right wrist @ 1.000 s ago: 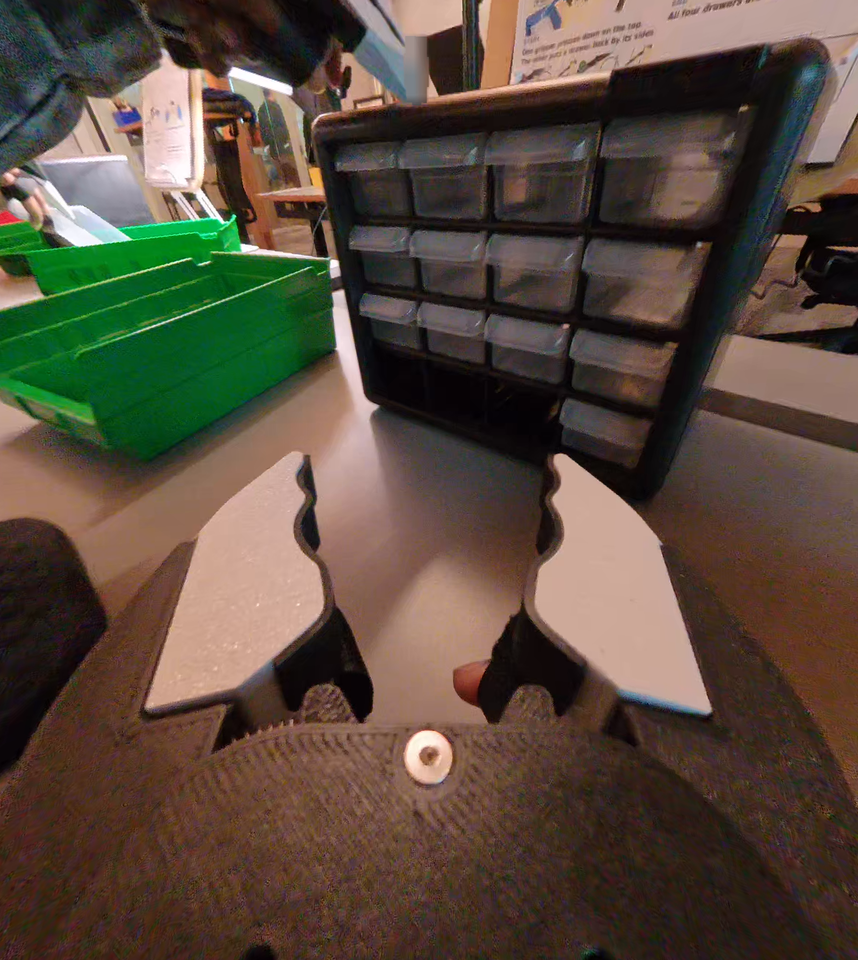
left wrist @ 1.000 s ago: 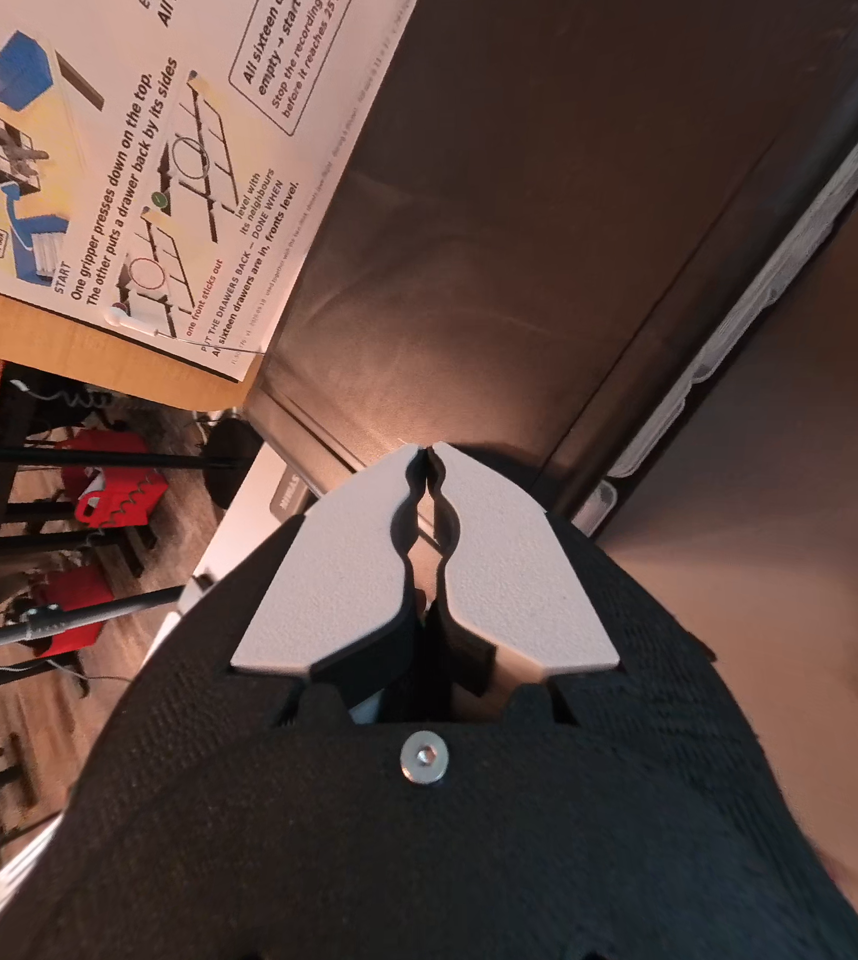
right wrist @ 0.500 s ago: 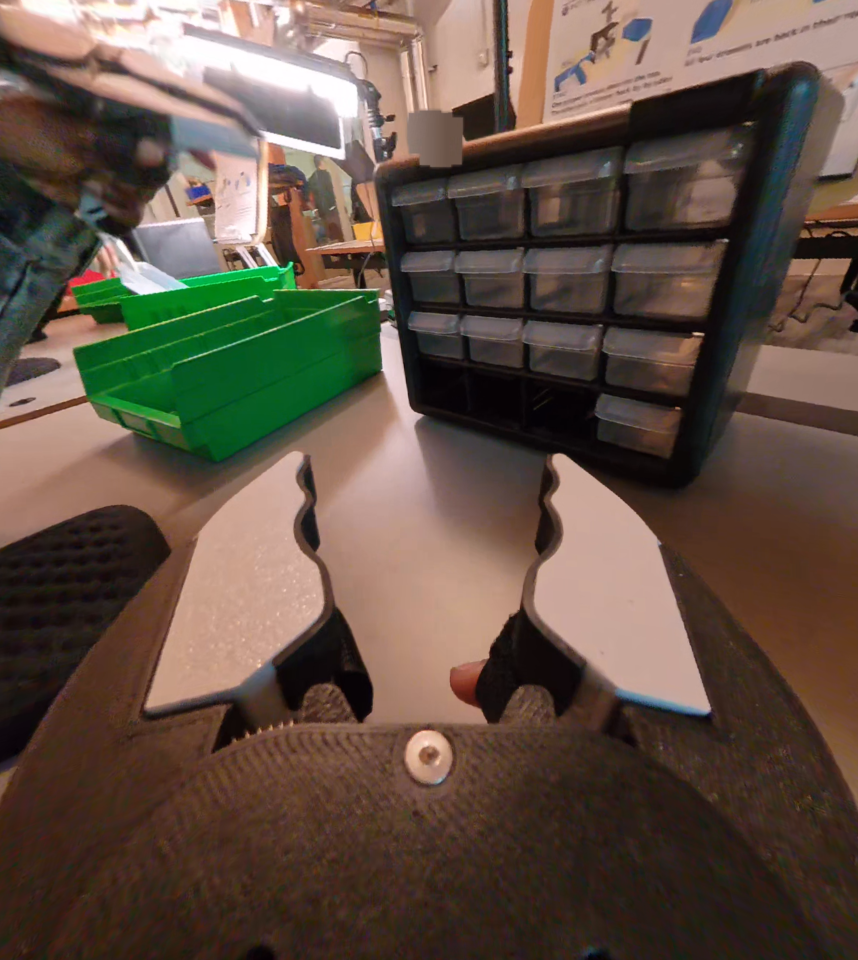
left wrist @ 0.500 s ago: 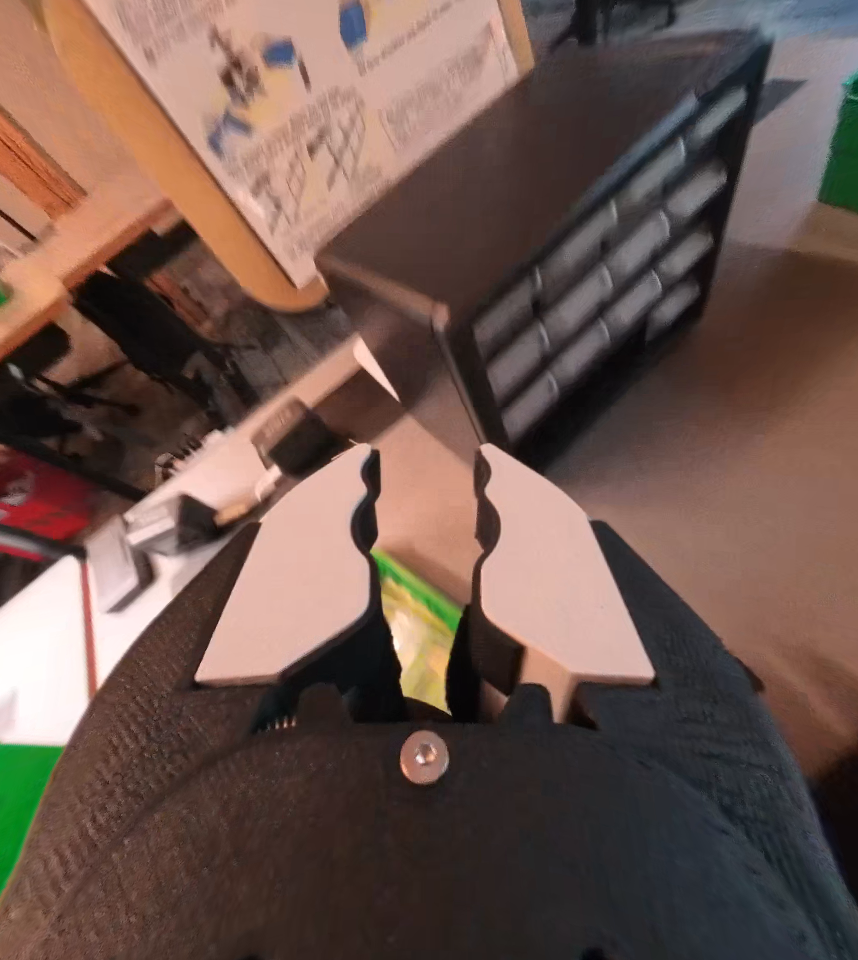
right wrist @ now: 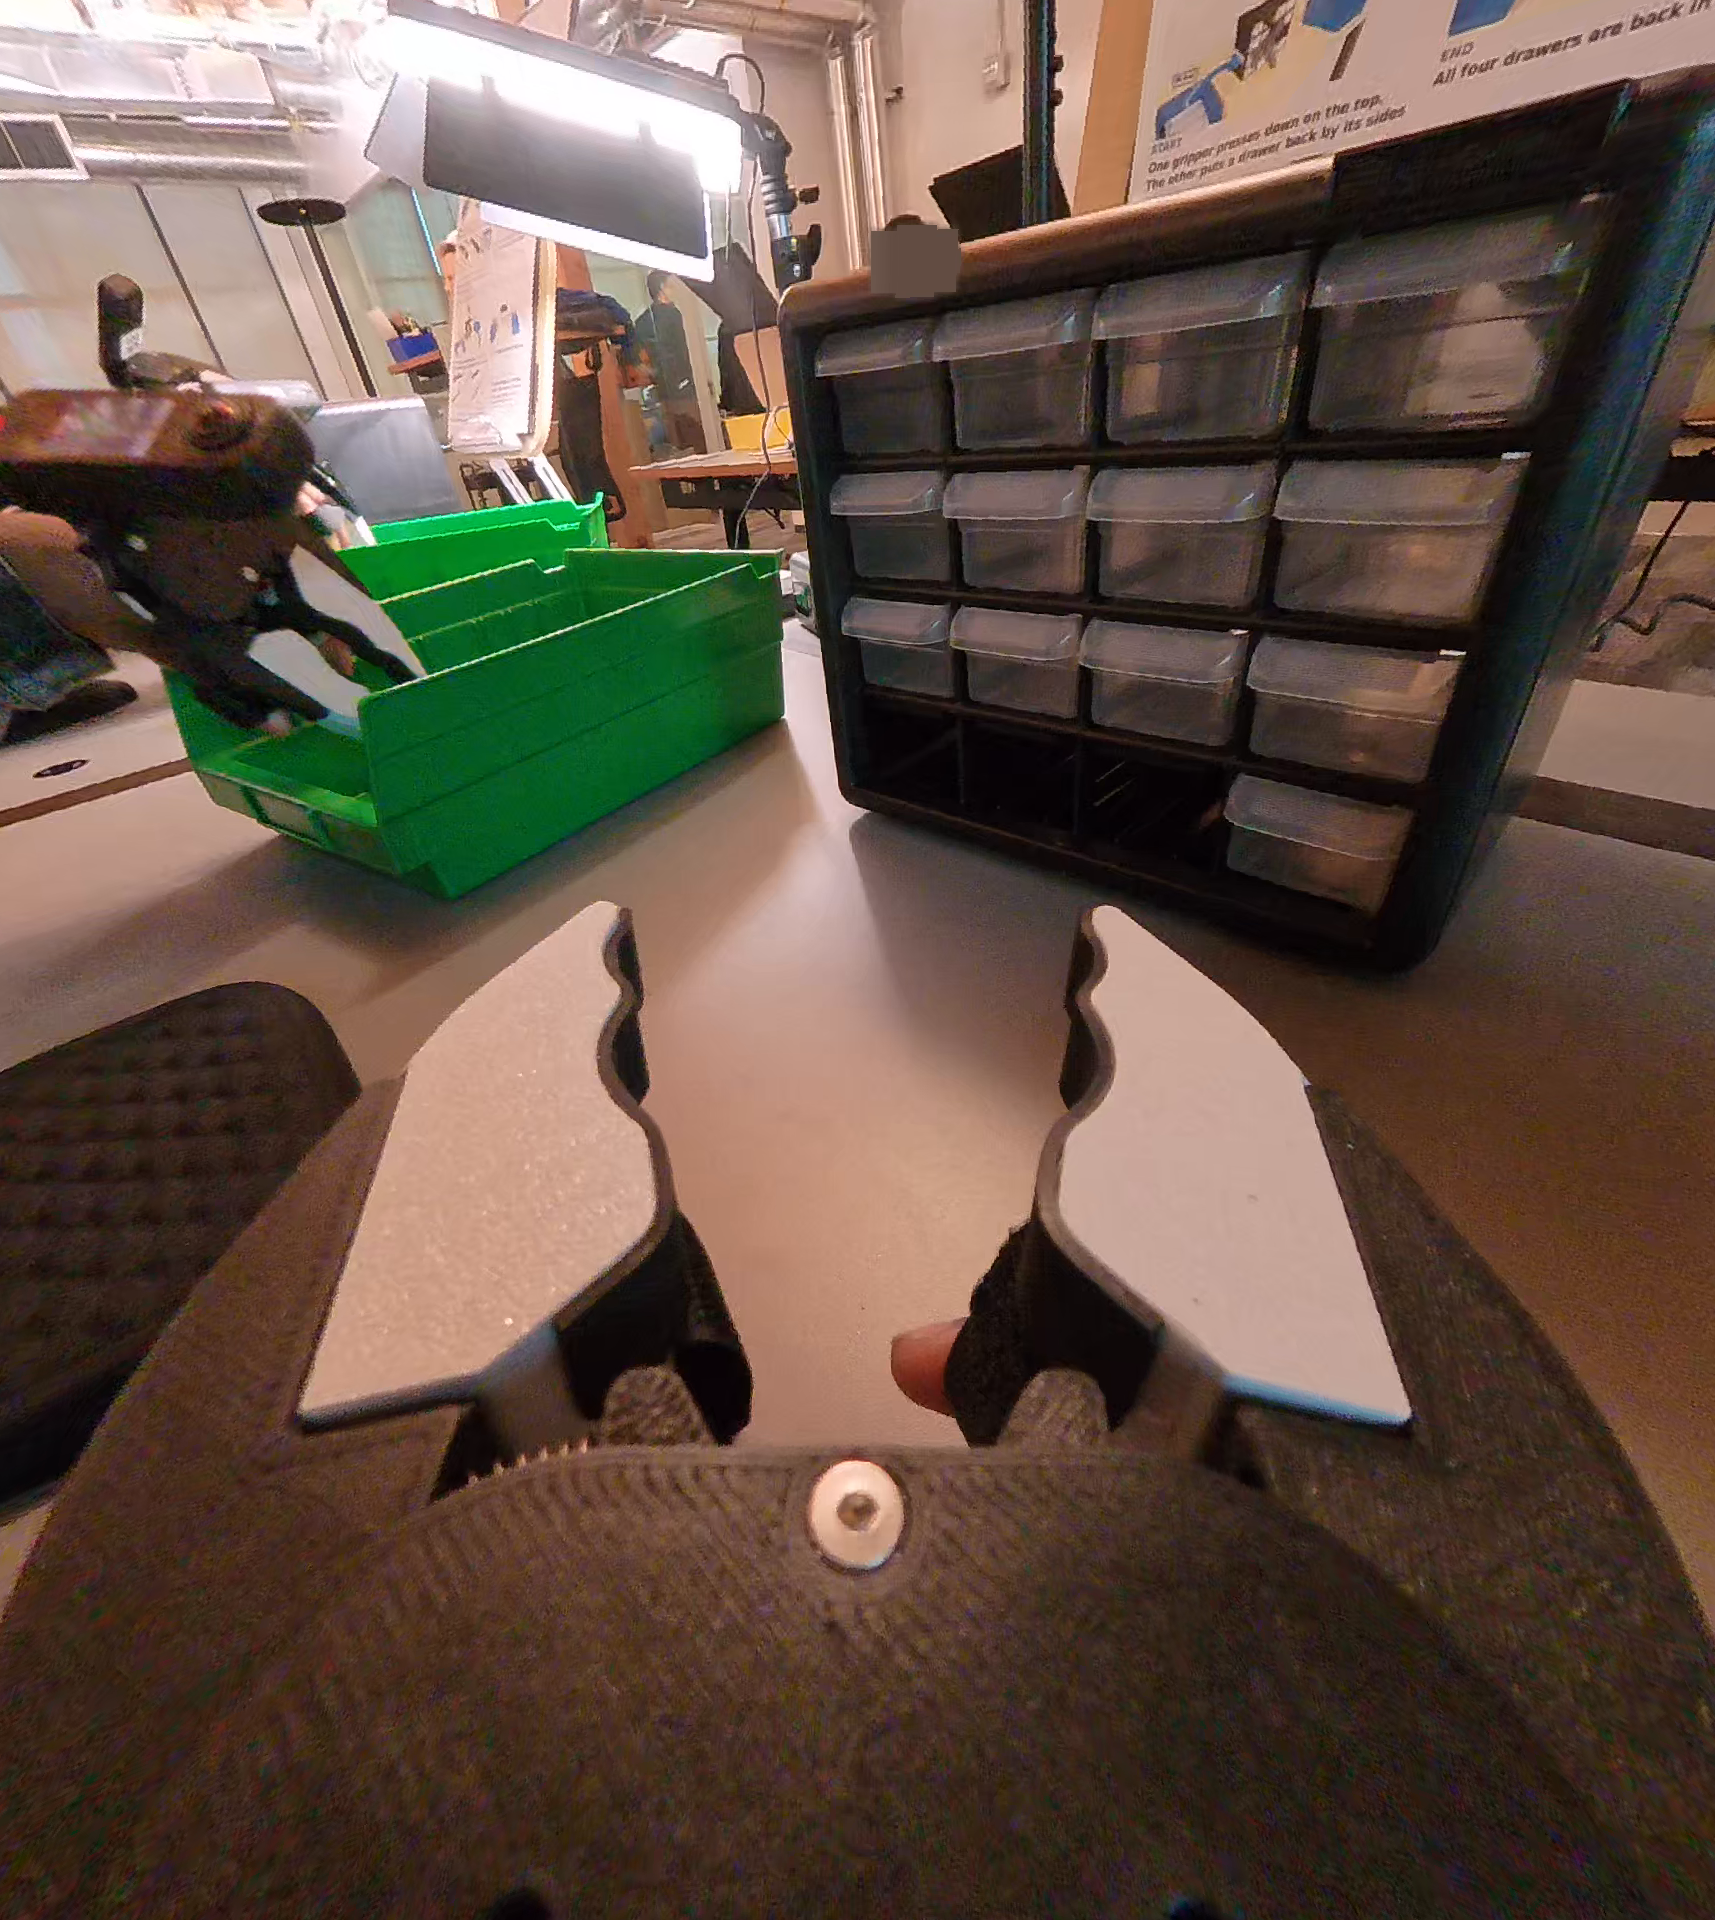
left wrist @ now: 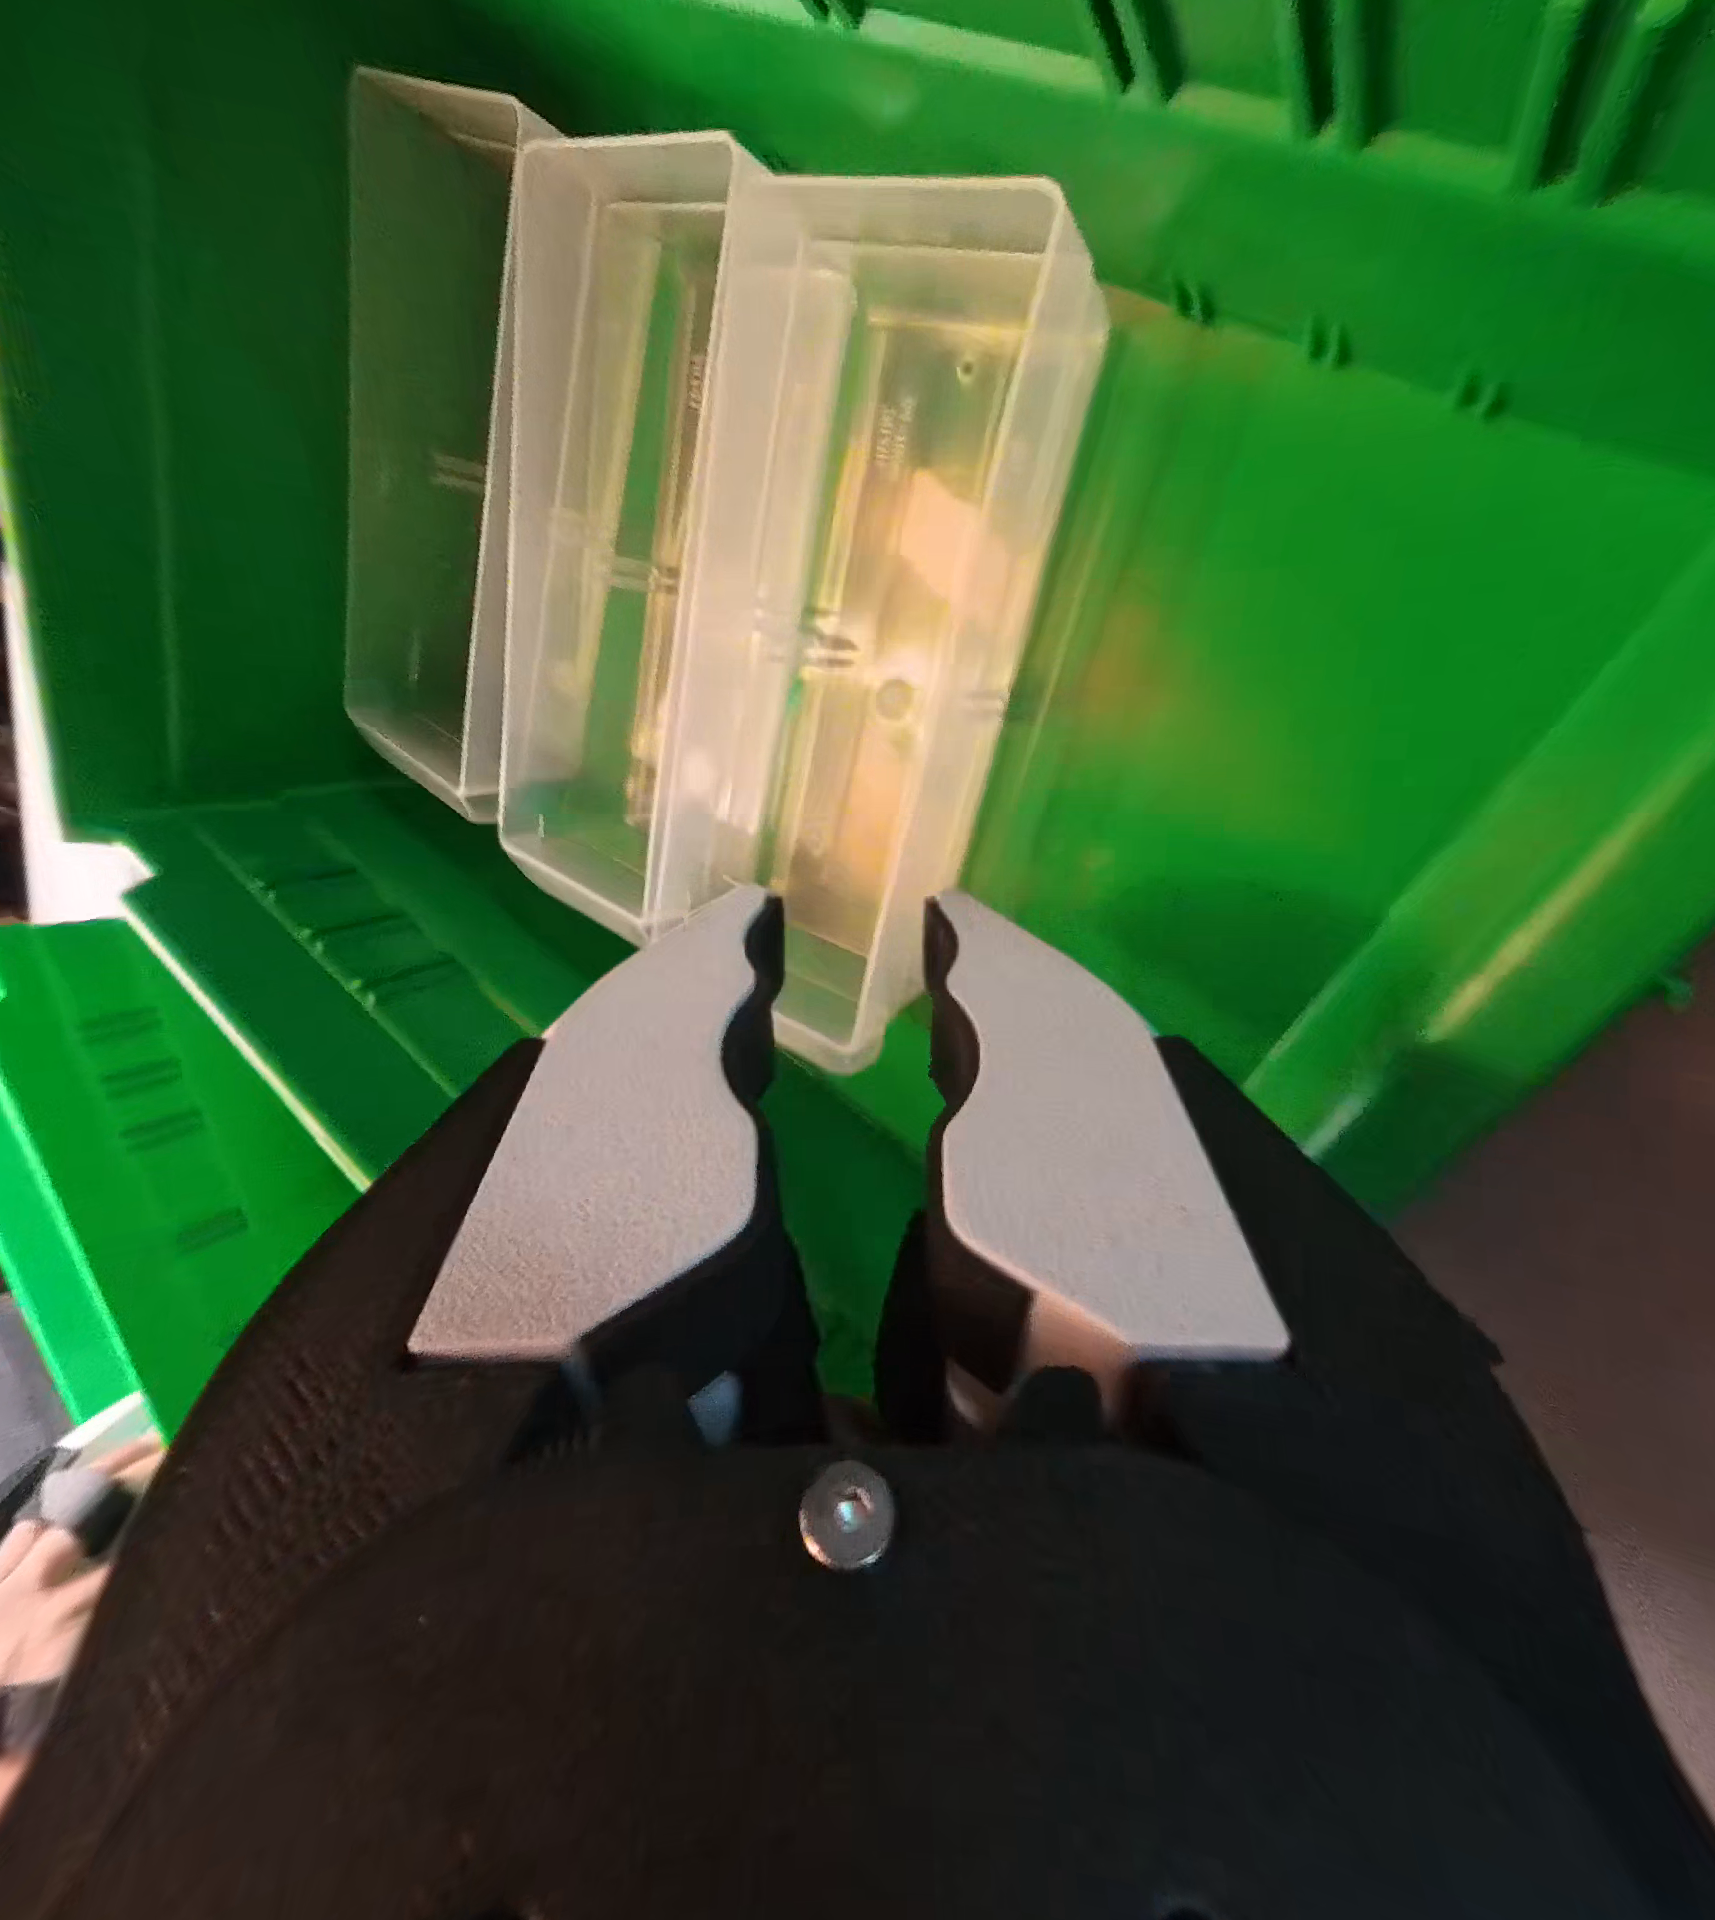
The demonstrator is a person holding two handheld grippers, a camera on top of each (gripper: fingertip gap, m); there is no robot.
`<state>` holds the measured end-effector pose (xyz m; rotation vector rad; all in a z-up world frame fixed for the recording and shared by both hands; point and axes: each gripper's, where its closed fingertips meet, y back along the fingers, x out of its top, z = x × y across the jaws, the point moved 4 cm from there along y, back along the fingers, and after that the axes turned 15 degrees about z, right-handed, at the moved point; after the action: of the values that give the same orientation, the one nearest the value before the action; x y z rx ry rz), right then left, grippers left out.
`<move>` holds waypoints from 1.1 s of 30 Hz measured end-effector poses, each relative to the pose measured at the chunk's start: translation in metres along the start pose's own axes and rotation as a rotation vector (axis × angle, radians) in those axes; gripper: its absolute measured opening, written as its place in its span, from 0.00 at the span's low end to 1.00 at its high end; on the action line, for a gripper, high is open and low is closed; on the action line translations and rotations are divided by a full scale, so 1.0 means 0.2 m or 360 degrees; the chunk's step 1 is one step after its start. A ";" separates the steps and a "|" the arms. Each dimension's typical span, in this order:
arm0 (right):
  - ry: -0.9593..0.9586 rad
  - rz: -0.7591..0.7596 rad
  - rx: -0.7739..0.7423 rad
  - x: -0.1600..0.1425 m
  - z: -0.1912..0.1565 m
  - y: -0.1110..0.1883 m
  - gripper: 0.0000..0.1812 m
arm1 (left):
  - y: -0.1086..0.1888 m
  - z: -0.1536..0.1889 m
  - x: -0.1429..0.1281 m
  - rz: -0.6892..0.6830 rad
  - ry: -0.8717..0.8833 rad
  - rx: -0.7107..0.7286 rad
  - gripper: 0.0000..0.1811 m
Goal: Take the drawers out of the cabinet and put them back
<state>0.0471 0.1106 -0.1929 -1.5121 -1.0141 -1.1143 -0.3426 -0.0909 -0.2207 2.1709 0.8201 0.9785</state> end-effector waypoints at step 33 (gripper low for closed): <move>0.1887 0.0308 -0.0034 0.15 -0.28 0.03 0.35 | 0.41 0.67 1.42 0.2104 0.2765 -0.1554 0.01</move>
<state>0.0507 0.0578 -0.1578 -0.6763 -0.0294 -1.5432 -0.0613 0.0303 -0.1140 0.2898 -0.7481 2.9871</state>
